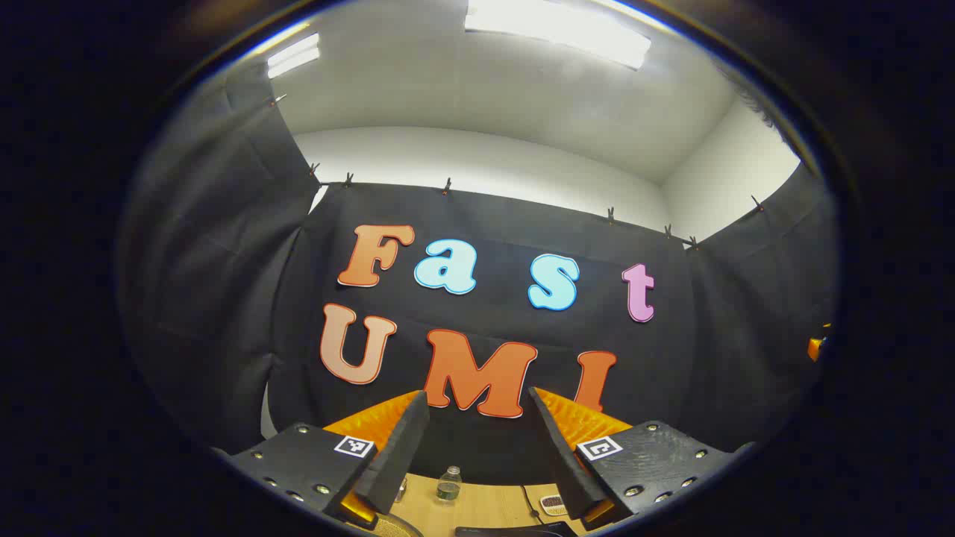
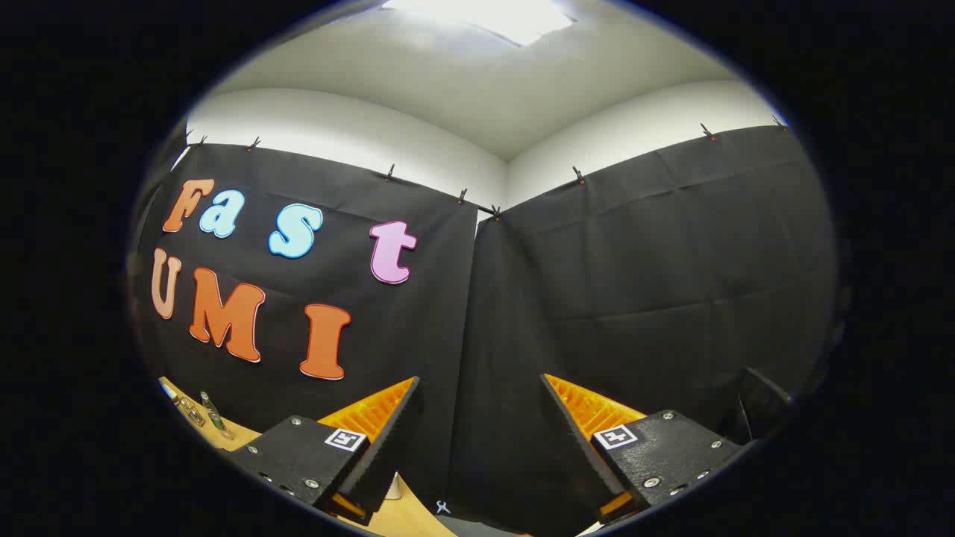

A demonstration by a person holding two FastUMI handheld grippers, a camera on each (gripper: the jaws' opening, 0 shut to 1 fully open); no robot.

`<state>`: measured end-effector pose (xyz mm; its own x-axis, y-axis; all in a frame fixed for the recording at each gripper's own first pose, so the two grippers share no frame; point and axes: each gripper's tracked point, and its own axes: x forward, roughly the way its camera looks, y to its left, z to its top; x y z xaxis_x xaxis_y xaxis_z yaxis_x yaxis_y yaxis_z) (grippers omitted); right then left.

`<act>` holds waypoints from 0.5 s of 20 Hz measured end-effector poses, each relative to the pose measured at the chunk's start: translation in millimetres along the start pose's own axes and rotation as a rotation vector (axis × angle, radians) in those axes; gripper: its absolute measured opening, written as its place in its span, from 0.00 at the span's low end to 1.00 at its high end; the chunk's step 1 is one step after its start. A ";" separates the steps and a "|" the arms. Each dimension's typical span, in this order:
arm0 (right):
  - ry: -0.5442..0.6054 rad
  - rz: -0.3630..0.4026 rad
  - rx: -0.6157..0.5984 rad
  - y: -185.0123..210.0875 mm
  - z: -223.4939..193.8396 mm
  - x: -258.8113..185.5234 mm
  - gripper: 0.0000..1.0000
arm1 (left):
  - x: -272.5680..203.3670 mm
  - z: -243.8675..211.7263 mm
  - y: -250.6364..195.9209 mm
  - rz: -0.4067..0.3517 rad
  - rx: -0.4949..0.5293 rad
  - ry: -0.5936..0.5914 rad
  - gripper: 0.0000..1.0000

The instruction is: First push the handle of the pot to place it horizontally, then grasp the pot with both hands and set it on the induction cooktop.

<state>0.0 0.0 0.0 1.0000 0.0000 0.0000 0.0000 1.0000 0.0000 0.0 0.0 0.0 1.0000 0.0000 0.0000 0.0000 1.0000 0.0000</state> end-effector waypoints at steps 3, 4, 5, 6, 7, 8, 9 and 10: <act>-0.015 -0.035 -0.003 11.6 0.9 -4.4 0.95 | 10.3 9.7 7.2 -0.032 0.052 -0.028 0.83; -0.023 -0.041 -0.001 18.5 3.8 -7.8 0.95 | 15.0 11.5 7.8 -0.052 0.067 -0.038 0.82; -0.024 -0.040 0.003 27.9 6.0 -11.5 0.95 | 19.3 12.7 11.1 -0.067 0.080 -0.042 0.83; -0.021 -0.033 0.007 37.8 6.9 -16.0 0.95 | 22.3 12.1 16.9 -0.077 0.090 -0.045 0.83; -0.021 -0.029 0.003 46.0 9.3 -20.1 0.95 | 27.5 12.0 22.9 -0.084 0.093 -0.050 0.83; -0.024 -0.037 -0.005 49.0 12.3 -22.4 0.95 | 31.9 11.3 28.3 -0.090 0.090 -0.056 0.82; -0.028 -0.051 -0.012 51.1 15.7 -24.2 0.95 | 35.7 8.8 32.3 -0.098 0.079 -0.058 0.83; -0.033 -0.065 -0.014 53.7 19.8 -24.0 0.95 | 39.5 5.7 37.1 -0.104 0.066 -0.055 0.82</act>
<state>-24.0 53.7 19.8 0.9973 -0.0649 0.0334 0.0654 0.9978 -0.0130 39.5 37.1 5.7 0.9931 -0.1056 0.0514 0.1020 0.9924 0.0690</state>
